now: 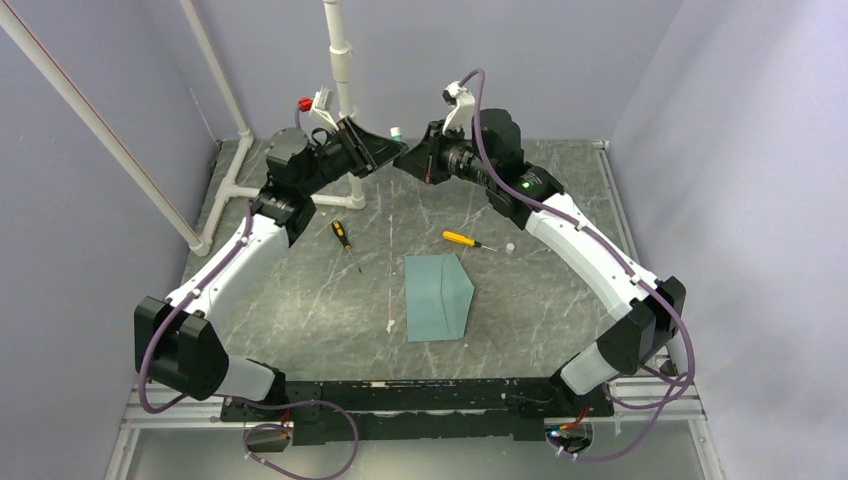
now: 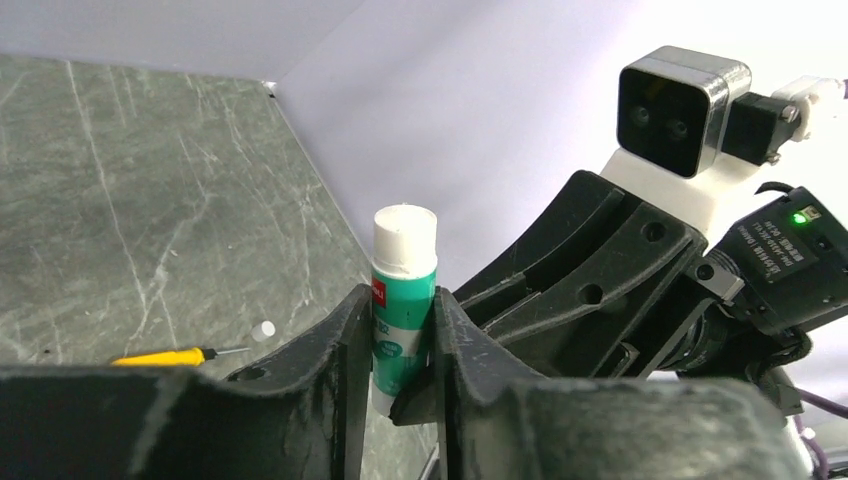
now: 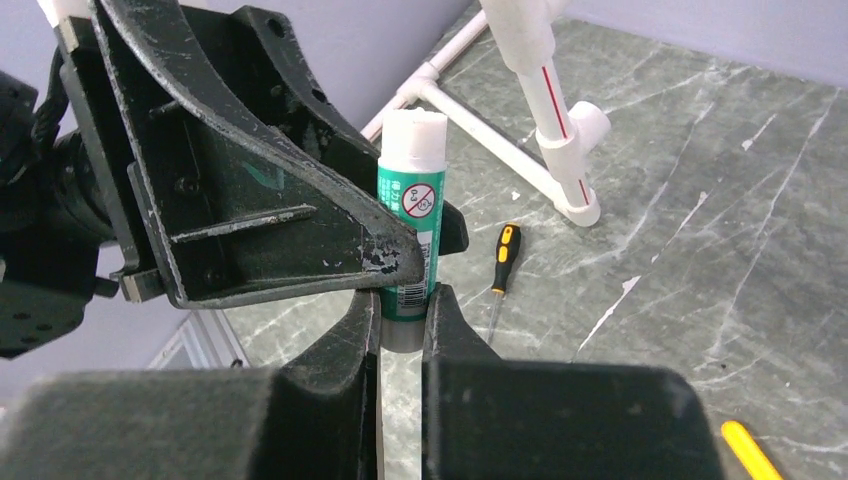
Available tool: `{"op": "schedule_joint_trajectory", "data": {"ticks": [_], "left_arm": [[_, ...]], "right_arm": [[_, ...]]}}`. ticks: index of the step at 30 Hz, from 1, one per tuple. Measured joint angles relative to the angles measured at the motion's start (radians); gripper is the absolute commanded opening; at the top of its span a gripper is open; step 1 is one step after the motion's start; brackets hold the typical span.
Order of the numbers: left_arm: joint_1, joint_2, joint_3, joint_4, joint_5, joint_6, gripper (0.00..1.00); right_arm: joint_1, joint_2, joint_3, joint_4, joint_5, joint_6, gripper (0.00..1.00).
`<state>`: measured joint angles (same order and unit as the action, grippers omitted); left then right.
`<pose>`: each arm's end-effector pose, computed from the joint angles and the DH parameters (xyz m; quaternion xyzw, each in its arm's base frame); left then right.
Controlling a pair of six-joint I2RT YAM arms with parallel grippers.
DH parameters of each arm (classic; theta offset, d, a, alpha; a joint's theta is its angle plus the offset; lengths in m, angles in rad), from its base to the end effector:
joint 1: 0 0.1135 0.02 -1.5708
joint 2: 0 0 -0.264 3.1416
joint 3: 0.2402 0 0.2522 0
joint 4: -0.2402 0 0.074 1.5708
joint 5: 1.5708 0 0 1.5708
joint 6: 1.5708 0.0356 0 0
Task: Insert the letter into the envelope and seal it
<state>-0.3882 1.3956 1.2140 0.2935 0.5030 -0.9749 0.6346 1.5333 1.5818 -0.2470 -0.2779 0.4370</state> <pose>0.2992 -0.1409 0.4000 -0.0090 0.6716 -0.5837 0.4563 0.2825 0.2201 0.4278 -0.1629 0.7538 0.4125 0.4848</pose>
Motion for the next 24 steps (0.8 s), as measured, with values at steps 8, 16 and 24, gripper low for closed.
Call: {"op": "schedule_joint_trajectory", "data": {"ticks": [8,16,24], "left_arm": [[0.016,-0.005,0.000,-0.003,0.063,-0.006,0.39],[0.021,0.000,0.006,0.018,0.153,-0.011,0.45],[0.021,0.026,0.006,0.074,0.203,-0.037,0.39]], "right_arm": [[-0.080,-0.004,-0.021,0.010,-0.200,-0.057,0.00],[-0.148,-0.015,-0.044,0.046,-0.363,-0.036,0.00],[-0.145,-0.015,-0.044,0.061,-0.450,-0.016,0.00]]}}
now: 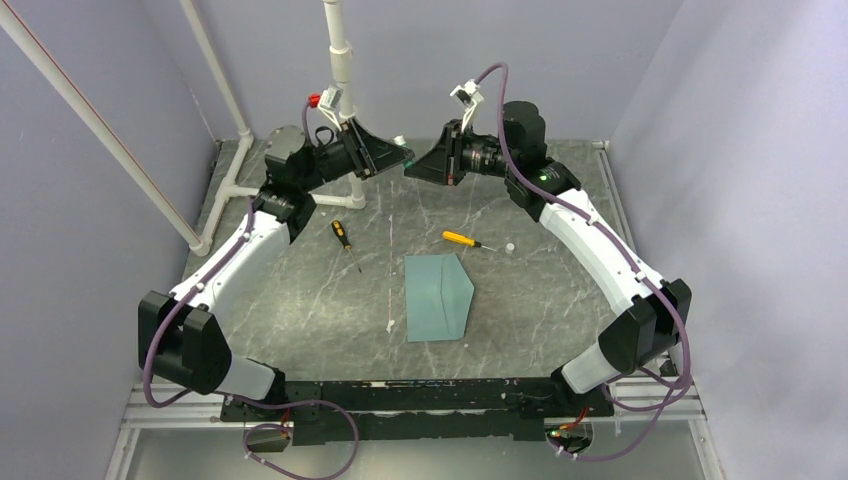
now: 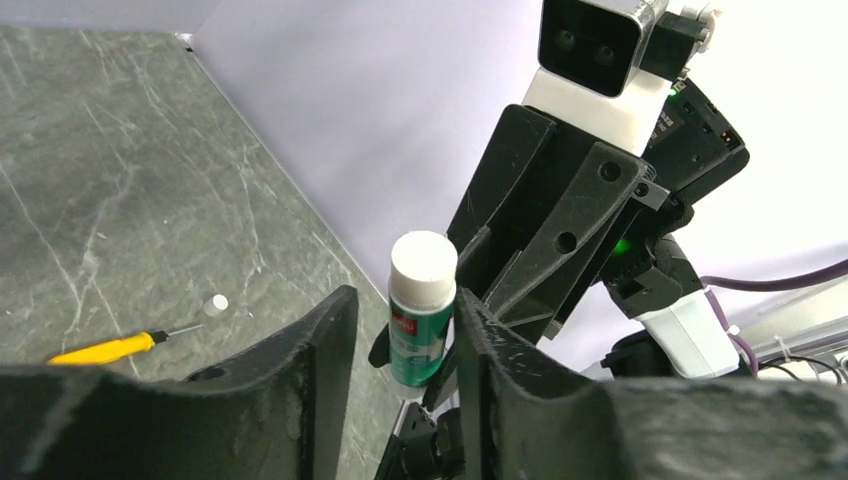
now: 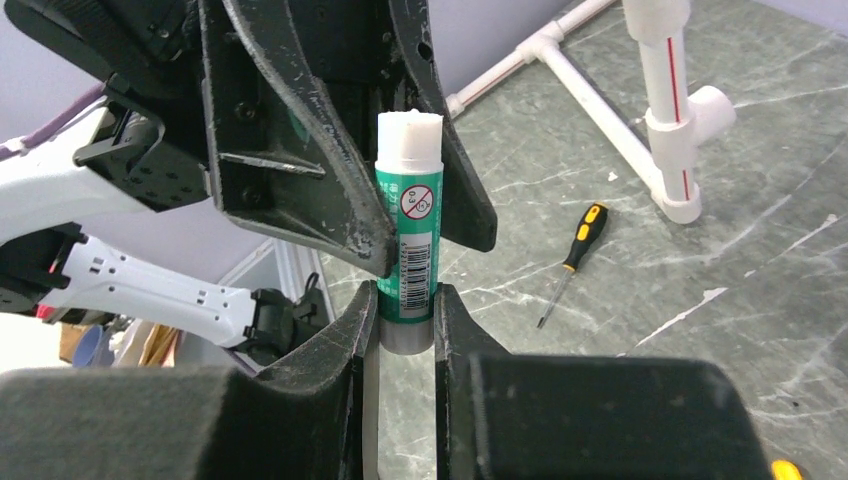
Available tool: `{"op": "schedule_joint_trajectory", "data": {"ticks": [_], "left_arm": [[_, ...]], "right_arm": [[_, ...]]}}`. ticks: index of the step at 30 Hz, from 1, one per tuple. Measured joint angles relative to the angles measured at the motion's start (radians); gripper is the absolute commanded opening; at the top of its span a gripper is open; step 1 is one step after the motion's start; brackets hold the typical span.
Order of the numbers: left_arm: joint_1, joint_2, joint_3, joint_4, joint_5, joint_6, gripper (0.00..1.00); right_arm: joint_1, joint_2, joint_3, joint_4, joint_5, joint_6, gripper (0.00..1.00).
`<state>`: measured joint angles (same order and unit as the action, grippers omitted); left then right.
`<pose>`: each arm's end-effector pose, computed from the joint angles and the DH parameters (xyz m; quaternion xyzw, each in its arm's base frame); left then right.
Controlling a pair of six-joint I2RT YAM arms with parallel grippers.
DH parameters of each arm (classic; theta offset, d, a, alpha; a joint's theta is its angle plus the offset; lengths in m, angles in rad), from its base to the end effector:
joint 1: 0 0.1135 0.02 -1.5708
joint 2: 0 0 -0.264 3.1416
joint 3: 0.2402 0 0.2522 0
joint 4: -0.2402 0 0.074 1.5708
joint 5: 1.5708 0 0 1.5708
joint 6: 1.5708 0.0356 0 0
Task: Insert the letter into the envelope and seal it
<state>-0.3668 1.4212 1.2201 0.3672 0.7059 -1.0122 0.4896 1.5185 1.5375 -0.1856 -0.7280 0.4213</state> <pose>0.3020 -0.1408 0.4011 0.0580 0.6586 -0.6280 0.4106 0.2970 0.1851 0.4251 -0.2541 0.7052 0.5096 0.4224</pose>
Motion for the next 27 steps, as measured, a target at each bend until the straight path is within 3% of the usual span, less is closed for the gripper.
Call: {"op": "schedule_joint_trajectory", "data": {"ticks": [6,8,9,12,13,15,19,24,27], "left_arm": [[0.000,0.000,0.003,0.024,0.012,-0.006,0.04],[-0.001,0.001,0.003,0.033,0.020,-0.019,0.02],[-0.001,0.003,0.003,0.040,0.027,-0.025,0.03],[0.002,0.016,0.003,0.077,0.047,-0.051,0.02],[0.002,0.017,0.003,0.082,0.047,-0.053,0.02],[0.003,0.018,0.003,0.082,0.046,-0.058,0.02],[0.003,-0.002,0.003,0.050,0.009,-0.035,0.02],[0.004,-0.042,0.003,0.002,-0.026,0.002,0.03],[0.004,-0.048,0.003,0.000,-0.036,0.008,0.02]], "right_arm": [[-0.001,0.000,0.000,0.002,-0.031,0.005,0.00],[-0.003,0.000,0.000,0.003,-0.039,0.005,0.00],[-0.003,0.000,0.000,0.003,-0.040,0.005,0.06],[-0.003,0.000,0.000,0.011,-0.036,0.013,0.44],[-0.003,0.000,0.000,0.013,-0.032,0.019,0.50],[-0.003,0.000,0.000,0.014,-0.020,0.031,0.54],[0.001,-0.002,-0.003,0.023,-0.004,0.041,0.49],[0.019,-0.002,-0.003,0.011,0.007,0.032,0.33],[0.033,-0.002,-0.003,0.011,0.004,0.033,0.16]]}}
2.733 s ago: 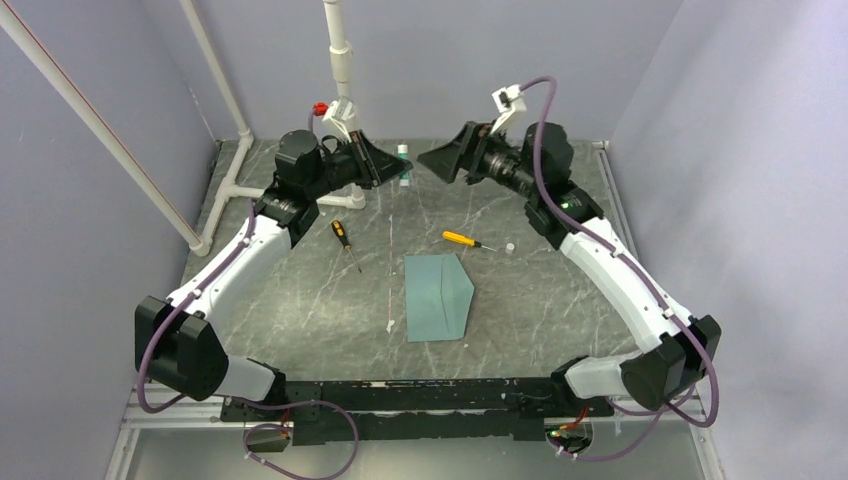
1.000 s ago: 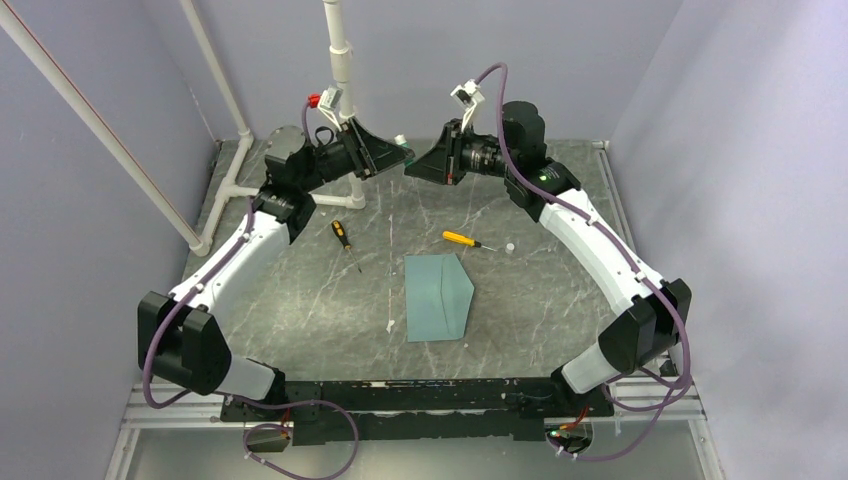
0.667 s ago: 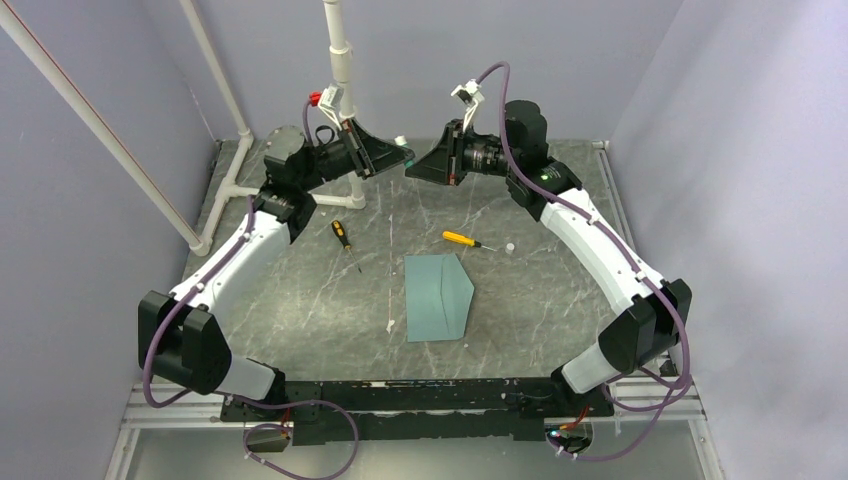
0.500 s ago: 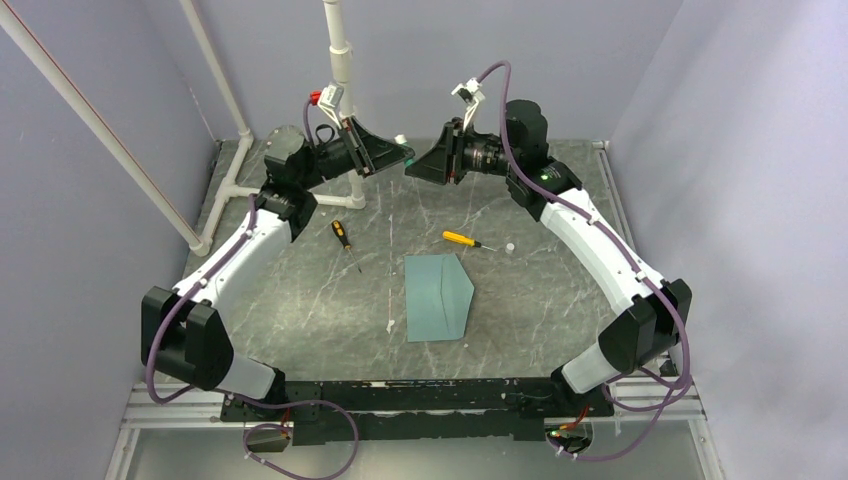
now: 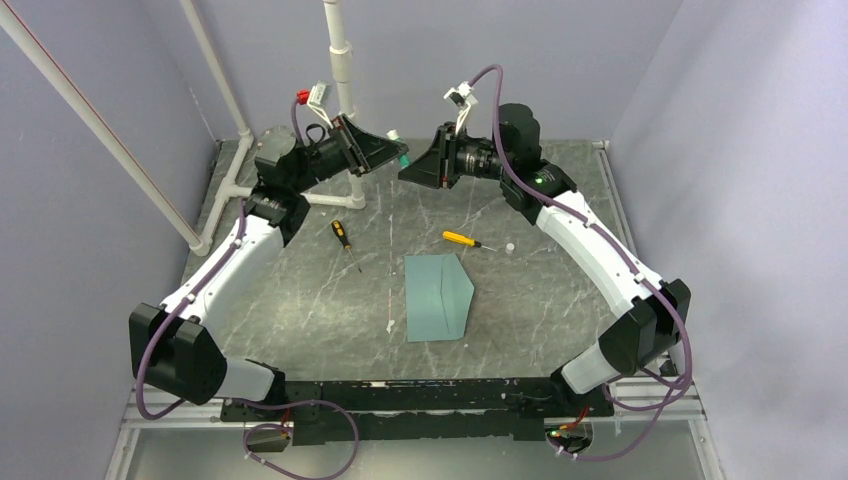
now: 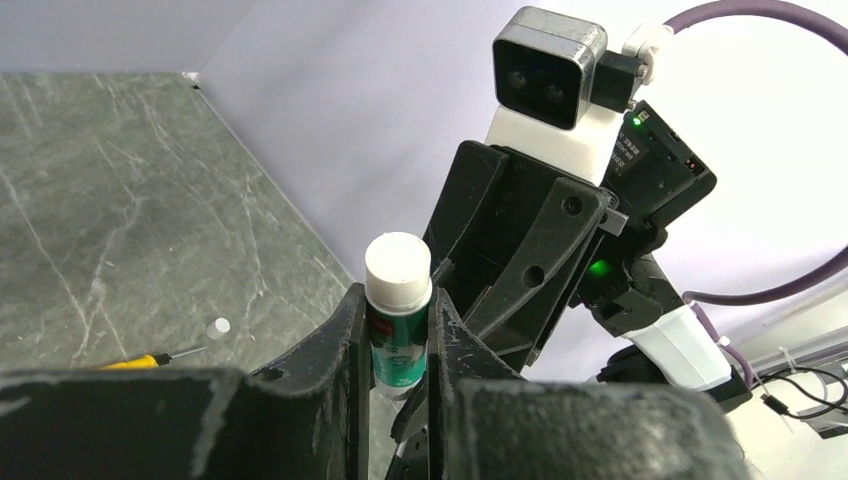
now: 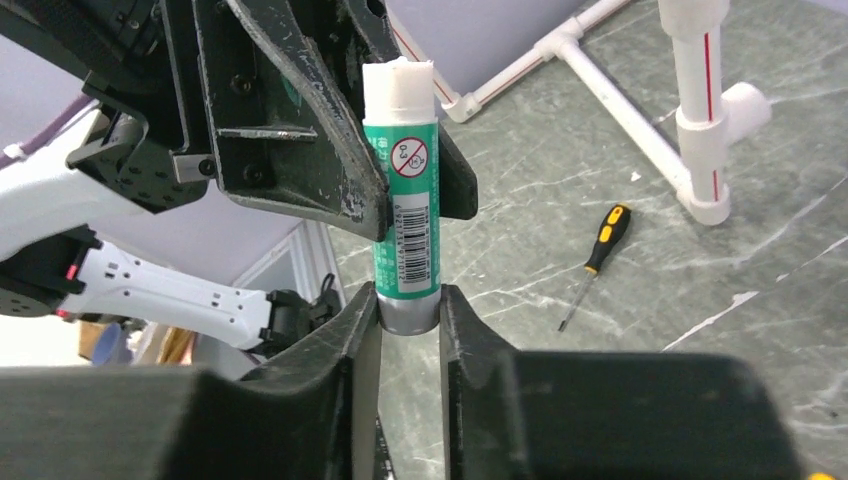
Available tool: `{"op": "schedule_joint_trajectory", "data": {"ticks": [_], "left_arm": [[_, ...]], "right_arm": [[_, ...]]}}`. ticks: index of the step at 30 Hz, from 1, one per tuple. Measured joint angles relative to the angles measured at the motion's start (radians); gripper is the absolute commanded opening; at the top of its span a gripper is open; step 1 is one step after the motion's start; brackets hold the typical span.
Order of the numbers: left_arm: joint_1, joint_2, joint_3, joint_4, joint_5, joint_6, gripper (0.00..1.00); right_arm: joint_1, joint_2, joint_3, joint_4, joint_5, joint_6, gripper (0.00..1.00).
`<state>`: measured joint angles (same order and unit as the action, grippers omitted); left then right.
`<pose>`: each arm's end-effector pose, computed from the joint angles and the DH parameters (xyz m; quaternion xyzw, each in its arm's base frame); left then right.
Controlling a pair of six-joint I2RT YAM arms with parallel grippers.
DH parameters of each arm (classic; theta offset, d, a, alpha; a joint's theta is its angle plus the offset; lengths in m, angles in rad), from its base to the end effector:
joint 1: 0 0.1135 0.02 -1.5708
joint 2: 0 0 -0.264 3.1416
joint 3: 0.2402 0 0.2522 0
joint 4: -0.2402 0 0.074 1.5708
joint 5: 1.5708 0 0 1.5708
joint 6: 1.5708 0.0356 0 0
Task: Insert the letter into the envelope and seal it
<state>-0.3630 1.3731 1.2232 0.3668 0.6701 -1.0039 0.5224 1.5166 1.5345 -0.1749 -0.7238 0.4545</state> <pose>0.2902 -0.1339 0.4170 0.0569 0.6422 -0.6246 0.4407 0.2907 0.1946 0.4257 -0.2539 0.7029 0.5228 0.4101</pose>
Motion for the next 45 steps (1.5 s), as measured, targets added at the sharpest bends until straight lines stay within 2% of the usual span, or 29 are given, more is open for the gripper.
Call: {"op": "schedule_joint_trajectory", "data": {"ticks": [3,8,11,16,21,22,24,25,26,27,29,31,35,40,45], "left_arm": [[0.002,-0.002,0.000,0.002,-0.001,-0.003,0.02],[0.010,-0.002,0.003,0.021,0.027,-0.004,0.02],[0.027,-0.004,0.006,0.070,0.085,-0.002,0.02],[0.049,0.014,0.053,0.312,0.305,-0.082,0.02],[0.041,0.060,0.171,0.588,0.469,-0.219,0.02],[0.039,0.066,0.182,0.644,0.493,-0.245,0.02],[0.037,0.075,0.185,0.714,0.513,-0.279,0.02],[0.038,0.079,0.185,0.728,0.515,-0.286,0.02],[0.040,0.082,0.177,0.726,0.507,-0.291,0.02],[0.046,0.083,0.161,0.718,0.484,-0.290,0.03],[0.060,0.072,0.123,0.678,0.430,-0.267,0.03],[0.069,0.047,0.076,0.607,0.354,-0.231,0.02],[0.069,-0.008,0.041,0.452,0.228,-0.178,0.02],[0.070,-0.068,0.041,0.344,0.113,-0.175,0.02],[0.070,-0.073,0.045,0.291,0.076,-0.207,0.03]], "right_arm": [[0.000,0.000,0.000,0.005,-0.004,0.004,0.00],[-0.007,0.000,-0.008,0.043,-0.043,0.034,0.00],[-0.018,-0.005,-0.047,0.156,-0.117,0.116,0.00],[-0.023,-0.021,-0.164,0.614,-0.300,0.428,0.00],[-0.019,-0.011,-0.172,1.065,-0.400,0.748,0.00],[-0.017,-0.009,-0.172,1.110,-0.409,0.778,0.11],[-0.013,-0.008,-0.171,1.131,-0.422,0.796,0.47],[-0.011,-0.011,-0.170,1.094,-0.420,0.769,0.62],[-0.011,-0.022,-0.170,1.025,-0.409,0.715,0.73],[-0.013,-0.040,-0.171,0.923,-0.390,0.632,0.78],[-0.005,-0.087,-0.172,0.714,-0.275,0.431,0.82],[0.016,-0.148,-0.182,0.547,-0.119,0.240,0.83],[0.056,-0.276,-0.280,0.469,0.109,0.014,0.77],[0.092,-0.373,-0.458,0.569,0.290,-0.217,0.69],[0.150,-0.363,-0.541,0.710,0.365,-0.413,0.72]]}}
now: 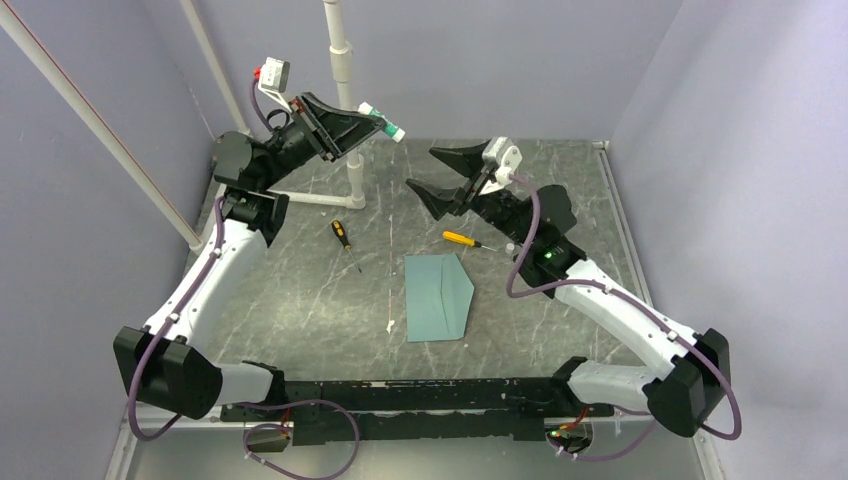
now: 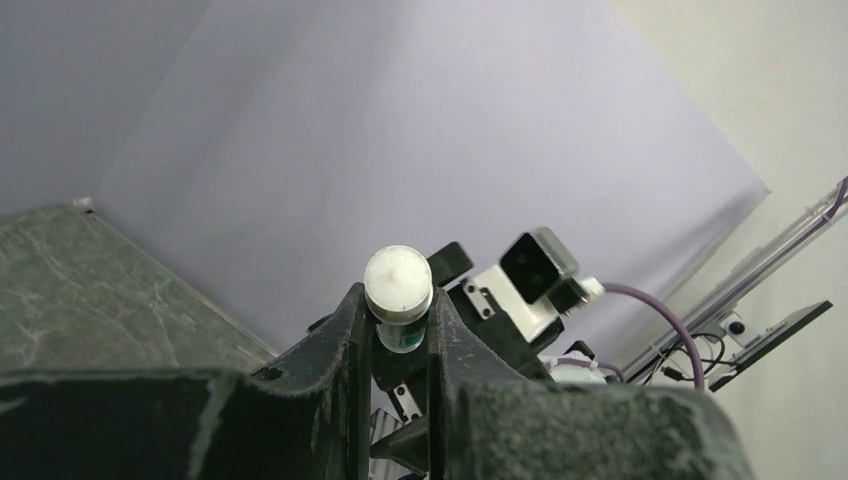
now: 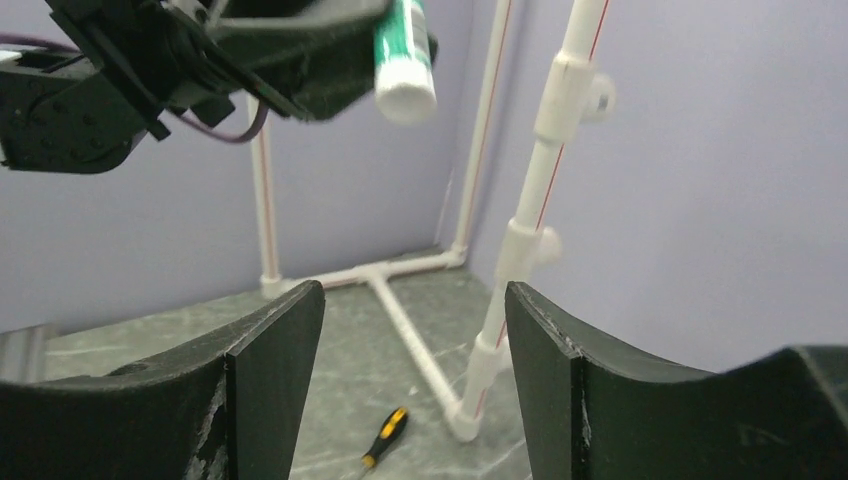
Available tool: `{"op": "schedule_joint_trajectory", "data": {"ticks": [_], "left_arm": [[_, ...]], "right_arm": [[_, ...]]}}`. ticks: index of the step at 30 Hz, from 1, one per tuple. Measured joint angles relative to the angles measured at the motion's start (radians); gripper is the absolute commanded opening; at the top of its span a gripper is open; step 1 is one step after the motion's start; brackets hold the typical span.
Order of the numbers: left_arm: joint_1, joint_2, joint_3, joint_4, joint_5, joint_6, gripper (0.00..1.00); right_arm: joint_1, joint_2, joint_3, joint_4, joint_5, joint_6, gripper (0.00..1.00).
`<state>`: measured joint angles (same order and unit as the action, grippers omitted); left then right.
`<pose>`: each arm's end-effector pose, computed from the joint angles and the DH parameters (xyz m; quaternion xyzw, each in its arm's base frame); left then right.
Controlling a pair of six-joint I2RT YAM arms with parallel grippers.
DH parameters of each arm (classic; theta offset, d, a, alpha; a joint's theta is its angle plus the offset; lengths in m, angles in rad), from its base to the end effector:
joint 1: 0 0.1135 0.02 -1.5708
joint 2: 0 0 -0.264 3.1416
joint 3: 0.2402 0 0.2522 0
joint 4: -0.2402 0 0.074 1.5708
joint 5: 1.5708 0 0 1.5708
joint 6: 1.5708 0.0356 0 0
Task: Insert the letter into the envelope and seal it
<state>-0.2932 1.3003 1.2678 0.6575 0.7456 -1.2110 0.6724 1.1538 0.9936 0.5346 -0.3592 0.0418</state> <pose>0.2586 -0.1033 0.4785 0.1028 0.5239 -0.6876 0.4921 0.1990 0.1745 0.4143 -0.3122 0.4810 0.3785 0.7266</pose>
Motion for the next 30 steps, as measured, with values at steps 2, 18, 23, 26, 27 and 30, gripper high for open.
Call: {"op": "schedule_joint_trajectory", "data": {"ticks": [2,18,23,26,27,30], "left_arm": [[0.000,0.000,0.000,-0.023,-0.005,-0.010,0.02],[0.000,0.060,0.000,0.078,0.043,-0.107,0.02],[0.000,0.061,0.000,0.091,0.060,-0.109,0.02],[0.000,0.061,0.000,0.086,0.069,-0.105,0.02],[0.000,0.061,0.000,0.085,0.071,-0.102,0.03],[0.000,0.061,0.000,0.085,0.077,-0.091,0.02]], "right_arm": [[0.024,0.014,0.000,0.062,0.030,-0.063,0.75],[0.091,0.128,0.115,0.234,0.068,-0.249,0.40],[0.091,0.142,0.147,0.227,0.062,-0.244,0.36],[0.091,0.152,0.159,0.216,0.062,-0.233,0.38],[0.091,0.156,0.161,0.213,0.062,-0.230,0.38],[0.091,0.166,0.162,0.199,0.062,-0.217,0.39]]}}
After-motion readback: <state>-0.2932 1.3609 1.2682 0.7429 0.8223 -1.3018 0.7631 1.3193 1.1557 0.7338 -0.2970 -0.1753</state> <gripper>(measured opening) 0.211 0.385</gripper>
